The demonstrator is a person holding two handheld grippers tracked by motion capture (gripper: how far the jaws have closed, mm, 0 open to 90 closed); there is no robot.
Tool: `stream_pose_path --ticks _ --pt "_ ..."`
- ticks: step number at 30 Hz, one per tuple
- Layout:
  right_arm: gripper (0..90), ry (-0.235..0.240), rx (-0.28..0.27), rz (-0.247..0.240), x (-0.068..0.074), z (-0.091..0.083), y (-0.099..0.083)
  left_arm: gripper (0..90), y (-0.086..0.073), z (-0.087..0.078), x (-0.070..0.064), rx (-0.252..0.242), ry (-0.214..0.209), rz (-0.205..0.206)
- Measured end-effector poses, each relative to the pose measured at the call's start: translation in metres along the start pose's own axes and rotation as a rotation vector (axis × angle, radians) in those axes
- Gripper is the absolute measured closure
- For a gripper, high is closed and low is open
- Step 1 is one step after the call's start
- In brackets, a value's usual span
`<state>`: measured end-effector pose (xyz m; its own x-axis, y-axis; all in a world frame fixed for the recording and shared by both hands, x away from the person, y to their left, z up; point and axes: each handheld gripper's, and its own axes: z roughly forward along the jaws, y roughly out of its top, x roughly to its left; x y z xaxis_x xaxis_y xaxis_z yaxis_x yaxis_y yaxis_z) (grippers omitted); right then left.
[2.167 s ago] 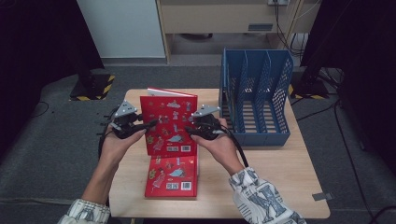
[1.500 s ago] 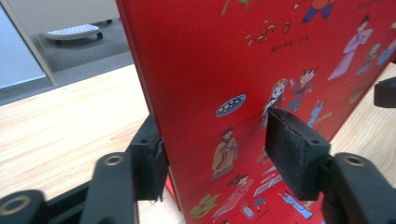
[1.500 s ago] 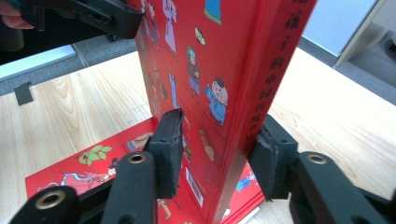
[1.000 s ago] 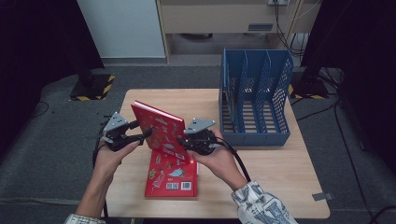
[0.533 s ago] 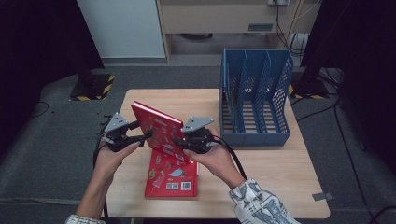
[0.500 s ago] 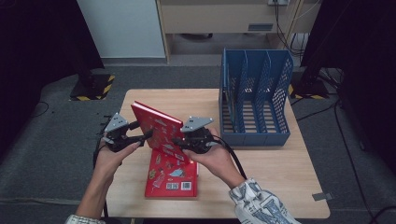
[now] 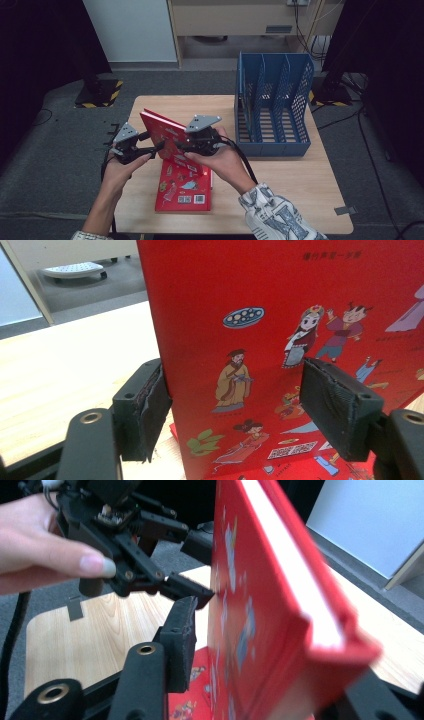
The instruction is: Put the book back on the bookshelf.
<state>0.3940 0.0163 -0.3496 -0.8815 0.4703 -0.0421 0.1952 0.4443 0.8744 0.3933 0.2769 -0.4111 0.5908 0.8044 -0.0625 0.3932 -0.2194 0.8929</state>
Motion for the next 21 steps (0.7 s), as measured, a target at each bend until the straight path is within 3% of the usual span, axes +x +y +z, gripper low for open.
stream_pose_path --ticks 8,18,21 --pt "65.7 0.017 -0.024 0.027 -0.007 0.007 0.009 28.0 -0.008 0.001 0.001 0.015 0.006 0.006" --pt "70.4 0.016 -0.023 0.044 -0.012 0.012 0.010 23.0 -0.066 0.011 0.007 0.092 0.054 -0.035" --pt "70.9 0.022 -0.029 0.046 -0.012 0.014 0.010 22.3 -0.074 0.011 0.012 0.123 0.087 -0.011"
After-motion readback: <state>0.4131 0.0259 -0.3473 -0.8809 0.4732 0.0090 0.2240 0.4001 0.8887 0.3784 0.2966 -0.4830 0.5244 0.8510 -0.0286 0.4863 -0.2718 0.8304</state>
